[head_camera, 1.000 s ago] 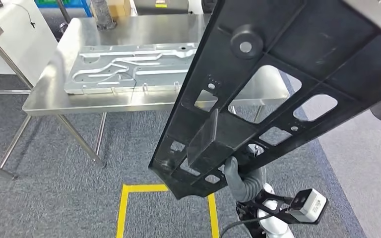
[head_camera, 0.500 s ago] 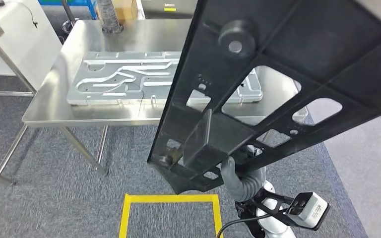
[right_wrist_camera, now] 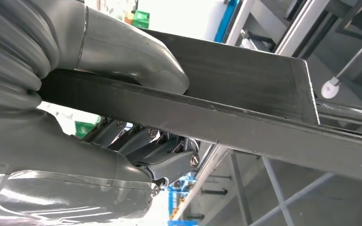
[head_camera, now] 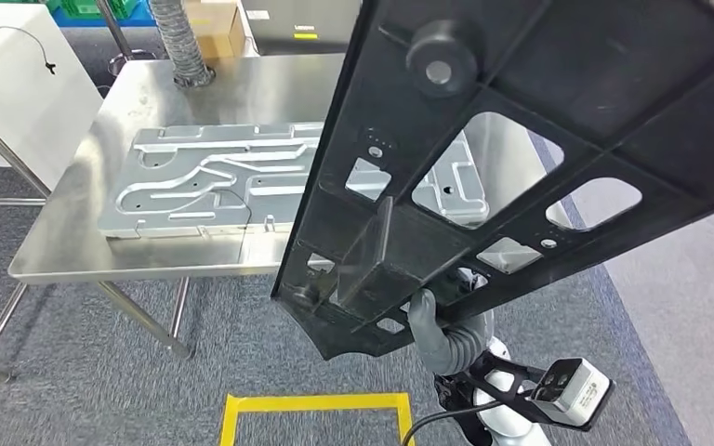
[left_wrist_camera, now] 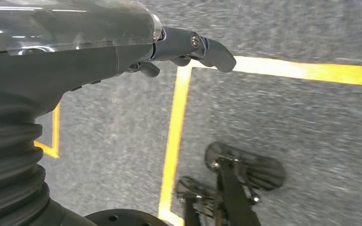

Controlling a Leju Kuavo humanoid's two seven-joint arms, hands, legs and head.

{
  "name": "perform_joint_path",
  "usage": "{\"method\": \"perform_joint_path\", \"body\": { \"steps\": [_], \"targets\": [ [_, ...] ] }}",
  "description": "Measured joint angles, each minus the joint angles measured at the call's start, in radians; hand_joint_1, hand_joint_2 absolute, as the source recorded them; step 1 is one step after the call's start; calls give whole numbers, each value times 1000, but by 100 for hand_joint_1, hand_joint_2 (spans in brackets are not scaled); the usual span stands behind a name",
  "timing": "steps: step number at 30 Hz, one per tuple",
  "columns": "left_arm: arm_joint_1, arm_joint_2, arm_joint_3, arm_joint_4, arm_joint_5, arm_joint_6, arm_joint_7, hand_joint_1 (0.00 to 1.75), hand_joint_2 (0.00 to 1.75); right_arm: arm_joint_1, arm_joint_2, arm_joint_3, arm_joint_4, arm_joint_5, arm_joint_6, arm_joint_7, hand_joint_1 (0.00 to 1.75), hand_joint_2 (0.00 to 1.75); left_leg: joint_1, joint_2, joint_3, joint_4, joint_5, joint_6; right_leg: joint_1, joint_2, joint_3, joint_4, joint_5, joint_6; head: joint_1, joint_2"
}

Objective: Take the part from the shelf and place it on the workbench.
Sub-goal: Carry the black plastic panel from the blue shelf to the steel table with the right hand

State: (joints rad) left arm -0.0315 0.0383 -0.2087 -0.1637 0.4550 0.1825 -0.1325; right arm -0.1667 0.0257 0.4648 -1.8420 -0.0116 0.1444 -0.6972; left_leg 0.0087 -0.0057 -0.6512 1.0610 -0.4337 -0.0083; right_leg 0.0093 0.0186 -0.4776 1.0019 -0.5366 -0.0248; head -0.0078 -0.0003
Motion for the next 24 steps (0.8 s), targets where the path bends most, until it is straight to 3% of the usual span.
{"method": "perform_joint_path", "body": {
  "steps": [1,3,5,6,8,10,11,12,13,14,16,20,22,24],
  "targets": [
    [0,0,0,0,0,0,0,0,175,1,-1,0,-2,-3,0,0,175,175,-2,0,1,-22,27,5,0,0,5,0,-7,6,0,0],
    [-2,1,0,1,1,0,-1,0,175,4,-3,1,-10,-8,1,0,175,175,-4,-2,10,-34,28,15,1,0,9,4,-11,18,0,0],
    [-3,1,0,0,2,0,-2,0,175,7,-5,0,-21,-14,3,0,175,175,-1,-2,30,-48,24,25,-1,-3,-7,45,-9,27,0,0],
    [-3,1,0,0,3,1,-3,0,175,8,-6,-3,-26,-21,7,0,175,175,1,-2,41,-54,20,29,-3,-4,-33,90,-16,31,0,0],
    [-4,2,1,0,4,4,-3,0,175,11,-11,-16,-31,-43,29,0,175,175,1,-2,58,-59,7,33,-10,-6,-115,206,-54,42,0,0],
    [-4,2,1,0,5,6,-4,0,175,13,-16,-52,-31,-61,65,0,175,175,1,-2,77,-59,-10,33,-17,-7,-185,271,-95,52,0,0],
    [-4,2,1,0,5,6,-4,0,175,14,-17,-75,-30,-64,82,0,175,175,1,-3,90,-59,-20,33,-20,-7,-200,262,-92,55,0,0],
    [-3,2,1,0,5,6,-5,0,175,14,-18,-101,-29,-65,96,0,175,175,2,-4,104,-59,-30,31,-23,-9,-202,228,-69,56,0,0],
    [-2,2,1,0,4,6,-6,0,175,14,-18,-125,-29,-64,104,0,175,175,2,-4,118,-59,-41,29,-25,-11,-193,170,-19,56,0,0],
    [-2,2,1,1,4,6,-7,0,175,16,-18,-145,-28,-62,106,0,175,175,2,-4,132,-58,-52,25,-25,-14,-183,111,39,54,0,0],
    [-4,2,1,1,1,5,-10,0,175,22,-18,-180,-26,-54,99,0,175,175,1,-6,147,-56,-70,13,-19,-18,-167,36,113,41,0,0],
    [-10,3,1,1,2,6,-15,0,175,29,-18,-230,-23,-25,59,0,175,175,4,-3,155,-35,-89,-9,-14,-15,-147,18,116,10,-1,0],
    [-11,2,1,1,7,6,-19,0,175,21,-18,-250,-10,13,15,3,175,175,6,-1,113,48,-124,-13,-14,-15,-133,11,110,-1,-1,0],
    [-11,1,3,1,12,7,-21,0,175,6,-20,-271,18,78,-56,16,175,175,6,-1,32,176,-174,-16,-10,-15,-128,11,104,-9,-1,0]
  ]
}}
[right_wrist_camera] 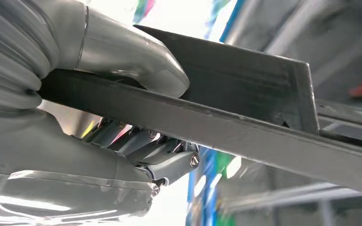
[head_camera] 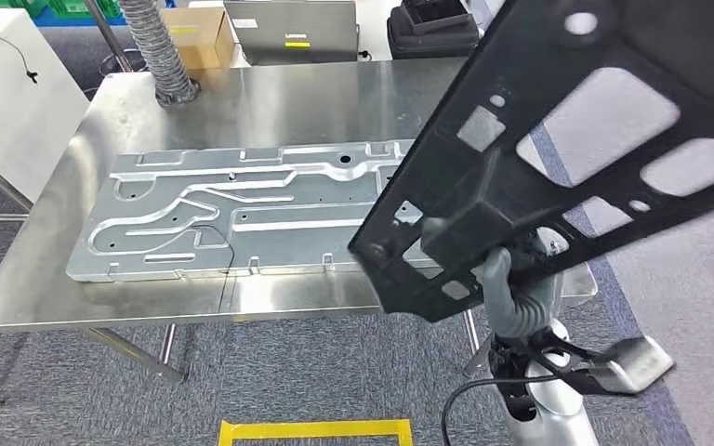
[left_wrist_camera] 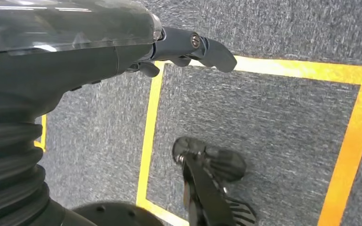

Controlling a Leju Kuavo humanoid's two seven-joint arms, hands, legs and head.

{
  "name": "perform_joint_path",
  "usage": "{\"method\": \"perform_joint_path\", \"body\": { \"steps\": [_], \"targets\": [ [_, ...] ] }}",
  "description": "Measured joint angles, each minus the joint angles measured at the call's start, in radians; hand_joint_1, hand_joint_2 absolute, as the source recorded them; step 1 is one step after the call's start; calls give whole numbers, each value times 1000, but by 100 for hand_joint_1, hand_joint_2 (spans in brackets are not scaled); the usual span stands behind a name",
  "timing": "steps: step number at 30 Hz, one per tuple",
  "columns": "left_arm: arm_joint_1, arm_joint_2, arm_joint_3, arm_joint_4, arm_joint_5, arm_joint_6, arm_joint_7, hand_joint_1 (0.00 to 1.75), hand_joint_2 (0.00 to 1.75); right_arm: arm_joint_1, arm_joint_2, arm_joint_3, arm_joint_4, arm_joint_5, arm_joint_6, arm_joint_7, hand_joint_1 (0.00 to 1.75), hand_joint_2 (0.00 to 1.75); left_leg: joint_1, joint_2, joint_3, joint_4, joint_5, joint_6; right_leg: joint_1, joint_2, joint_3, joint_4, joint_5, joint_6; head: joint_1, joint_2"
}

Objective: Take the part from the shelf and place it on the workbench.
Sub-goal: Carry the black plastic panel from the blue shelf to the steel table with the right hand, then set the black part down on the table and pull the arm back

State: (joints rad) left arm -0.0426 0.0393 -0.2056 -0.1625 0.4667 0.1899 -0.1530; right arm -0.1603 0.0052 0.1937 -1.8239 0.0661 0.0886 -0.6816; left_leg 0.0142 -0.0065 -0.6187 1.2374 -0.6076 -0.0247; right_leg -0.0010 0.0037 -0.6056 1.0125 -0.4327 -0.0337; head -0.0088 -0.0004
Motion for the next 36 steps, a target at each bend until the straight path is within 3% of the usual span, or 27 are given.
{"method": "perform_joint_path", "body": {
  "steps": [1,2,3,5,6,8,12,13,15,17,18,19,21,23,27,29,31,32,33,34,36],
  "targets": [
    [0,0,1,0,1,1,0,0,175,-9,-4,-11,18,38,-43,12,175,175,0,0,-34,43,-11,0,3,1,2,0,-3,-2,0,0],
    [2,0,2,0,2,2,-1,0,175,-20,-9,-21,38,78,-85,26,175,175,-1,0,-54,55,-3,1,6,2,6,0,-6,-4,0,0],
    [3,0,3,0,2,2,-1,0,175,-36,-16,-29,58,116,-125,40,175,175,-2,0,-55,30,26,5,8,4,10,1,-10,-4,0,0],
    [6,0,4,0,2,3,-2,0,175,-82,-35,-43,107,226,-223,84,175,175,-6,1,-16,-98,116,17,10,7,21,1,-17,-1,0,0],
    [6,1,4,0,2,3,-3,0,175,-112,-46,-47,138,301,-277,115,175,175,-10,2,3,-160,143,23,11,8,24,2,-18,1,0,0],
    [3,2,4,0,1,1,-6,0,175,-189,-68,-50,219,491,-373,204,175,175,-17,3,19,-217,162,33,10,9,22,3,-19,10,0,0],
    [0,3,4,0,-5,-14,-14,0,175,-391,-104,-27,438,867,-417,396,175,175,-13,5,23,-235,184,49,11,8,8,20,-33,33,0,0],
    [-2,2,4,0,-8,-19,-15,0,175,-450,-110,-10,504,973,-415,446,175,175,-10,7,24,-241,189,52,9,6,-9,53,-53,39,0,0],
    [-5,3,4,0,-14,-26,-16,0,175,-563,-113,35,646,1167,-408,518,175,175,-10,8,22,-242,191,56,0,3,-69,177,-110,51,0,0],
    [-8,3,3,0,-19,-30,-16,0,175,-656,-103,93,794,1313,-400,556,175,175,-9,6,22,-241,190,56,-10,2,-122,277,-133,61,0,0],
    [-9,3,3,0,-20,-31,-15,0,175,-697,-93,127,871,1374,-397,568,175,175,-7,5,22,-240,189,54,-15,1,-125,274,-116,66,0,0],
    [-10,3,2,0,-22,-31,-15,0,175,-734,-79,160,938,1419,-394,575,175,175,-4,3,23,-237,187,50,-20,1,-108,230,-81,69,0,0],
    [-10,4,2,0,-25,-29,-13,0,175,-797,-44,219,1052,1474,-382,580,175,175,-1,0,22,-227,179,39,-24,0,-49,94,-14,73,0,0],
    [-13,5,2,0,-28,-27,-13,0,175,-842,-2,279,1145,1494,-361,575,175,175,-1,-1,18,-220,174,26,-22,1,-19,22,2,65,0,0],
    [-15,5,-2,0,-37,-26,-27,0,175,-870,71,385,1275,1493,-348,535,175,175,3,-1,13,-210,165,3,-16,0,-11,8,-2,33,0,0],
    [-14,6,-6,0,-42,-29,-41,0,175,-872,96,412,1313,1477,-365,507,175,175,4,1,-26,-128,120,-4,-17,-1,-5,2,-1,20,0,0],
    [-14,7,-11,0,-47,-33,-59,0,175,-869,114,428,1346,1451,-394,471,175,175,5,1,-95,9,66,-7,-13,-2,-3,2,-4,13,0,0],
    [-13,8,-14,0,-50,-34,-70,0,175,-863,119,434,1360,1434,-413,451,175,175,5,1,-122,55,57,-7,-11,-2,-1,2,-5,12,0,0],
    [-12,8,-17,0,-52,-35,-81,0,175,-855,123,437,1373,1414,-431,431,175,175,5,1,-130,62,68,-6,-10,-2,1,3,-7,12,0,0],
    [-10,8,-19,0,-55,-35,-91,0,175,-846,126,439,1382,1394,-448,414,175,175,5,1,-117,27,98,-5,-10,-1,4,4,-9,13,0,0],
    [-9,9,-22,0,-59,-35,-102,0,175,-829,130,439,1396,1358,-476,387,175,175,5,1,-54,-108,167,-1,-9,0,9,8,-17,19,0,0]
  ]
}}
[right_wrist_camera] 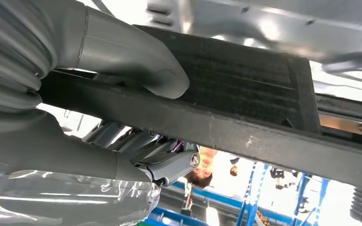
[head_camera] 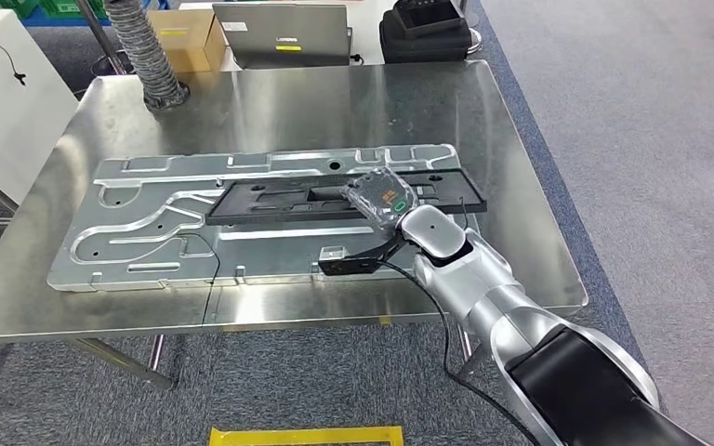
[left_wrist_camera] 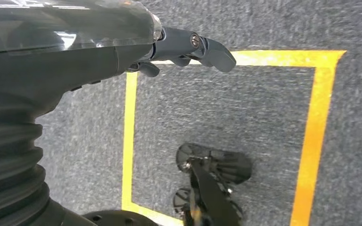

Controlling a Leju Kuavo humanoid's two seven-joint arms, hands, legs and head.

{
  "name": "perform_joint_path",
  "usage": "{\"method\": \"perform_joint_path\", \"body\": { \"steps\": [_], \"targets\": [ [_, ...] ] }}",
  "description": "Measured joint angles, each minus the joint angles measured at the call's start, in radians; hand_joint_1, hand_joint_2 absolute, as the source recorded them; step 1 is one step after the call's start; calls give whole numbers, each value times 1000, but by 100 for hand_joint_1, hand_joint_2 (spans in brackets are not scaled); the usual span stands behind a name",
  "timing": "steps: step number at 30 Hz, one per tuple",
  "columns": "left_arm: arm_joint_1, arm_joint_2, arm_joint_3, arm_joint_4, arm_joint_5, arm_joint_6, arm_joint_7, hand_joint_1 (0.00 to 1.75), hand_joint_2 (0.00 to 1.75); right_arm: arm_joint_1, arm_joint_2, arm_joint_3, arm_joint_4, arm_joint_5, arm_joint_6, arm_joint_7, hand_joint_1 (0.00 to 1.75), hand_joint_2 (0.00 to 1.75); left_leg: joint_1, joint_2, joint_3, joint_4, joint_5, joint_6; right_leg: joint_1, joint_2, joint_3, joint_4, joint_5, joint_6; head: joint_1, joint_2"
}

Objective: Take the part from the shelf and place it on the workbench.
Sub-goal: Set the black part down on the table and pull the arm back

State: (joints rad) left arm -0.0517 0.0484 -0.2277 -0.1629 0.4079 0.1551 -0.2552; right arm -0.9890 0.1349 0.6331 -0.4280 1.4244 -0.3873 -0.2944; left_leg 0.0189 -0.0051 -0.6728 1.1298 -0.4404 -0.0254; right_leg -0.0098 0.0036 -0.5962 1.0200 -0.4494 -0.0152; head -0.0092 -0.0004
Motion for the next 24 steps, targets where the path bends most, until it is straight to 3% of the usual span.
{"method": "perform_joint_path", "body": {
  "steps": [1,2,5,7,10,11,12,13,16,18,21,22,24],
  "targets": [
    [0,1,-1,0,-2,0,-3,0,175,6,1,0,6,-13,-11,-9,175,175,-1,-1,27,-56,19,3,2,1,0,3,-3,4,0,0],
    [-1,1,-2,0,-2,0,-5,0,175,12,2,0,11,-25,-20,-17,131,131,-3,-1,42,-89,25,7,3,1,-1,5,-5,9,0,0],
    [-3,1,-4,0,-4,0,-9,0,175,36,5,0,25,-59,-46,-33,0,0,-5,-3,48,-105,23,22,5,2,-1,2,-6,24,0,0],
    [-3,1,-6,0,-5,3,-11,0,175,49,7,0,31,-82,-61,-44,0,0,-2,-2,52,-111,25,34,3,1,-12,33,-30,34,0,0],
    [-6,1,-9,0,-5,10,-12,0,175,65,9,-4,39,-113,-73,-64,0,0,-3,-1,54,-114,25,43,2,0,-97,213,-117,42,0,0],
    [-6,1,-10,0,-5,12,-11,0,175,74,10,-6,42,-122,-74,-70,0,0,-4,-1,54,-114,24,44,2,0,-125,267,-132,43,0,0],
    [-6,1,-10,0,-5,15,-10,0,175,83,10,-9,46,-132,-74,-78,0,0,-5,-1,55,-113,24,45,2,0,-137,287,-129,42,0,0],
    [-5,0,-11,0,-5,19,-10,0,131,90,11,-12,49,-142,-75,-86,0,0,-6,-2,56,-113,23,45,3,0,-129,264,-106,39,0,0],
    [-5,-4,-14,0,-4,31,-15,0,0,98,15,-23,54,-174,-80,-111,0,0,-10,-3,59,-112,22,42,9,-1,-34,61,-12,21,0,0],
    [-5,-7,-15,0,-3,36,-18,0,0,101,18,-30,56,-195,-87,-127,0,0,-12,-2,59,-112,21,34,15,-2,-5,0,4,13,0,0],
    [-3,-7,-17,0,-3,38,-19,0,0,110,22,-57,55,-273,-94,-187,0,0,-13,-1,62,-113,18,19,12,-3,1,-13,11,1,0,0],
    [-3,-7,-17,0,-4,38,-19,0,0,113,25,-73,50,-326,-91,-226,0,0,-12,-1,56,-96,5,14,8,-3,5,-20,15,-4,0,0],
    [-2,-7,-18,0,-4,34,-22,0,0,126,28,-115,13,-500,-79,-316,0,0,-9,0,14,0,-52,4,5,-5,11,-28,19,-11,0,0]
  ]
}}
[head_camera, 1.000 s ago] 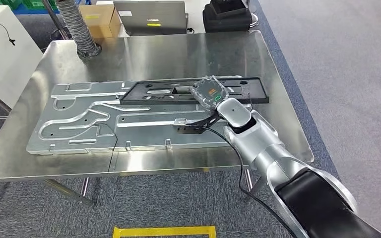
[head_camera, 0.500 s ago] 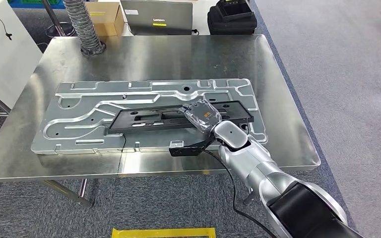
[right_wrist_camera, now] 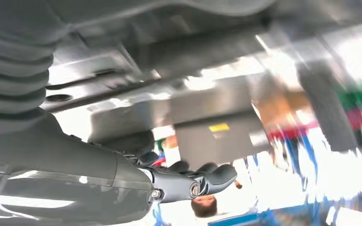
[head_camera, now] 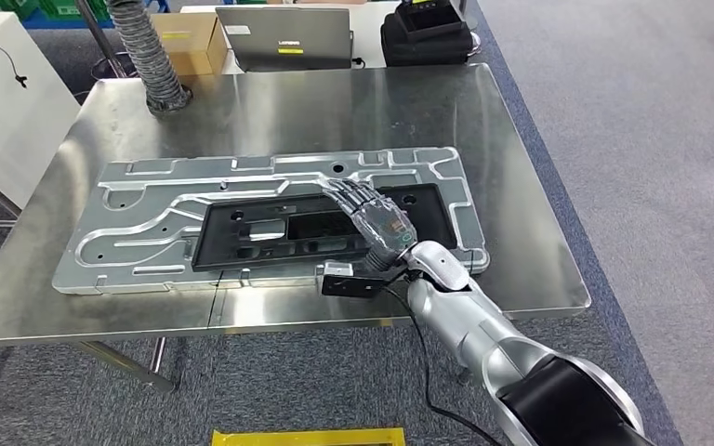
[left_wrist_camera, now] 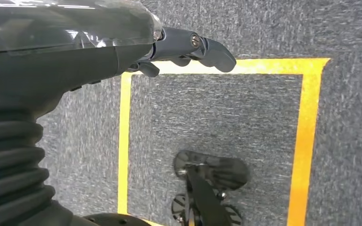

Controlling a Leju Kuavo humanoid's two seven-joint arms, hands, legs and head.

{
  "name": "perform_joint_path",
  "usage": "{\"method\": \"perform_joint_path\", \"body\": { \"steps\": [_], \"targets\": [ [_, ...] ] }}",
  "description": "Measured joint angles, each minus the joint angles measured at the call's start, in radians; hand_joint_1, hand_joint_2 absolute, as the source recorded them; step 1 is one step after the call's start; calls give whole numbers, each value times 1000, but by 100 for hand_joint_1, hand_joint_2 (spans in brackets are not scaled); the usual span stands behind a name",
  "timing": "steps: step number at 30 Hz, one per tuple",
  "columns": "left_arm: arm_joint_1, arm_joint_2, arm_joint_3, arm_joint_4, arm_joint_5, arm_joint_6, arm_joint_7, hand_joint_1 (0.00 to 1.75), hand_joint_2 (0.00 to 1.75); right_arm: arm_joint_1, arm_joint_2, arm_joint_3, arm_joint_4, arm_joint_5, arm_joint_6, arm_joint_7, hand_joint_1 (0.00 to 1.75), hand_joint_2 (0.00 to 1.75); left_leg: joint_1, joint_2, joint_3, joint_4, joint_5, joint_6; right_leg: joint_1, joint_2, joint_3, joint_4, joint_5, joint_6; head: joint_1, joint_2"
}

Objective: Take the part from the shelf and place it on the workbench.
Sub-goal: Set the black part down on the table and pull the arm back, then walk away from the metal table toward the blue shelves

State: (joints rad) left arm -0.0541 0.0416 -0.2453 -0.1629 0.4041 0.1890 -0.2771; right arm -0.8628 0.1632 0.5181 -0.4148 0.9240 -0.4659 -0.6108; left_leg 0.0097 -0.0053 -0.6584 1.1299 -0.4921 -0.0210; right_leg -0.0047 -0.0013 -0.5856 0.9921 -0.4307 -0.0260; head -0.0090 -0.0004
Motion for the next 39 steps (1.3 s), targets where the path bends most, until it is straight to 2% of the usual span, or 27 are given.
{"method": "perform_joint_path", "body": {
  "steps": [2,3,4,5,7,9,11,13,15,17,18,19,20,22,23,24,26,28,29,30,32,33,34,35,36,38,39],
  "targets": [
    [1,1,0,0,-2,-7,-3,0,0,25,-8,-38,-84,-220,16,-58,0,0,3,0,-60,130,-56,-8,0,-1,0,1,0,-2,0,0],
    [2,2,-1,0,-3,-10,-5,0,0,41,-18,-50,-146,-326,19,-71,0,0,5,0,-75,161,-61,-10,1,-1,0,2,-1,-2,0,0],
    [3,3,-1,0,-5,-12,-5,0,0,55,-31,-60,-211,-412,21,-76,0,0,7,0,-71,155,-47,-12,0,-1,0,3,-2,0,0,0],
    [3,4,-1,0,-6,-14,-6,0,0,67,-46,-69,-280,-483,20,-79,0,0,9,1,-48,110,-17,-12,0,0,1,5,-4,2,0,0],
    [3,6,-1,0,-5,-15,-8,0,0,82,-84,-102,-428,-565,15,-77,0,0,11,0,23,-28,41,-11,0,0,1,13,-10,12,0,0],
    [4,8,0,0,1,-16,-14,0,0,90,-126,-154,-582,-574,-1,-59,0,0,9,-2,59,-104,60,1,3,1,-5,19,-14,24,0,0],
    [6,9,1,0,13,-20,-24,0,0,97,-171,-222,-726,-547,-31,-28,0,0,4,-4,58,-108,58,18,2,1,-7,19,-13,36,0,0],
    [11,9,5,0,27,-27,-33,0,0,103,-217,-292,-838,-484,-75,6,0,0,3,-5,59,-113,61,32,-3,1,-12,35,-28,49,0,0],
    [12,9,14,0,41,-37,-43,0,0,124,-272,-363,-924,-382,-127,36,0,0,5,-5,60,-117,64,44,-4,2,-48,117,-77,58,0,0],
    [14,9,24,0,51,-47,-52,0,0,181,-332,-444,-993,-304,-164,48,0,0,3,-7,60,-117,62,52,-4,2,-110,246,-133,63,0,0],
    [16,8,27,0,53,-51,-55,0,0,224,-360,-492,-1023,-284,-175,48,0,0,2,-9,61,-117,61,54,-4,2,-132,288,-143,65,0,0],
    [18,7,30,0,54,-53,-56,0,0,272,-381,-540,-1048,-280,-180,42,0,0,0,-12,62,-116,60,55,-4,2,-137,293,-135,65,0,0],
    [20,6,32,0,54,-55,-56,0,0,320,-397,-586,-1067,-279,-184,34,0,0,-1,-14,64,-116,59,56,-4,2,-123,258,-110,62,0,0],
    [22,2,35,0,54,-58,-55,0,0,412,-420,-679,-1098,-279,-190,16,0,0,-4,-15,68,-115,57,55,1,0,-57,117,-44,52,0,0],
    [20,-1,36,0,54,-58,-53,0,0,459,-428,-722,-1109,-277,-194,11,0,0,-6,-16,69,-115,56,53,5,-2,-30,59,-20,46,0,0],
    [20,-2,37,0,54,-59,-52,0,0,515,-436,-771,-1115,-268,-199,12,0,0,-7,-17,69,-115,56,51,10,-4,-12,23,-7,41,0,0],
    [20,-5,41,0,55,-59,-49,0,0,631,-443,-870,-1106,-241,-210,11,0,0,-6,-20,70,-116,57,43,16,-8,-6,11,-3,36,0,0],
    [23,-7,44,0,55,-59,-51,0,0,723,-434,-966,-1063,-218,-216,-17,0,0,-5,-18,69,-111,48,35,12,-12,-4,2,3,25,0,0],
    [24,-8,44,0,55,-59,-52,0,0,755,-423,-1007,-1032,-208,-217,-37,0,0,-5,-15,64,-92,29,31,8,-12,-4,-3,8,19,0,0],
    [25,-9,44,0,54,-60,-54,0,0,785,-408,-1051,-992,-195,-217,-54,0,0,-6,-11,51,-54,-3,28,6,-13,-4,-8,12,13,0,0],
    [24,-9,44,0,52,-64,-58,0,0,835,-370,-1135,-890,-163,-216,-69,0,0,-5,-7,8,68,-85,23,8,-16,-10,-9,18,9,0,0],
    [24,-9,44,0,51,-65,-59,0,0,853,-351,-1177,-831,-143,-217,-72,0,0,-4,-6,-8,124,-115,21,8,-17,-16,-8,22,8,0,0],
    [25,-9,44,0,49,-66,-61,0,0,866,-333,-1217,-770,-120,-218,-74,0,0,-4,-5,-10,152,-129,19,9,-18,-23,-7,26,9,0,0],
    [26,-10,44,0,48,-66,-62,0,0,874,-319,-1255,-712,-93,-219,-74,0,0,-4,-4,8,143,-125,18,8,-17,-32,-5,32,10,0,0],
    [26,-10,44,0,47,-66,-63,0,0,880,-309,-1290,-661,-63,-219,-72,0,0,-4,-3,46,94,-106,19,8,-16,-41,-1,38,11,0,0],
    [24,-10,44,0,46,-66,-65,0,0,884,-297,-1355,-570,-17,-218,-60,0,0,-7,-3,143,-52,-66,24,7,-11,-59,6,51,18,0,0],
    [23,-11,44,0,46,-66,-67,0,0,884,-293,-1382,-530,0,-219,-53,0,0,-9,-4,174,-106,-51,28,7,-8,-64,9,57,22,0,0]
  ]
}}
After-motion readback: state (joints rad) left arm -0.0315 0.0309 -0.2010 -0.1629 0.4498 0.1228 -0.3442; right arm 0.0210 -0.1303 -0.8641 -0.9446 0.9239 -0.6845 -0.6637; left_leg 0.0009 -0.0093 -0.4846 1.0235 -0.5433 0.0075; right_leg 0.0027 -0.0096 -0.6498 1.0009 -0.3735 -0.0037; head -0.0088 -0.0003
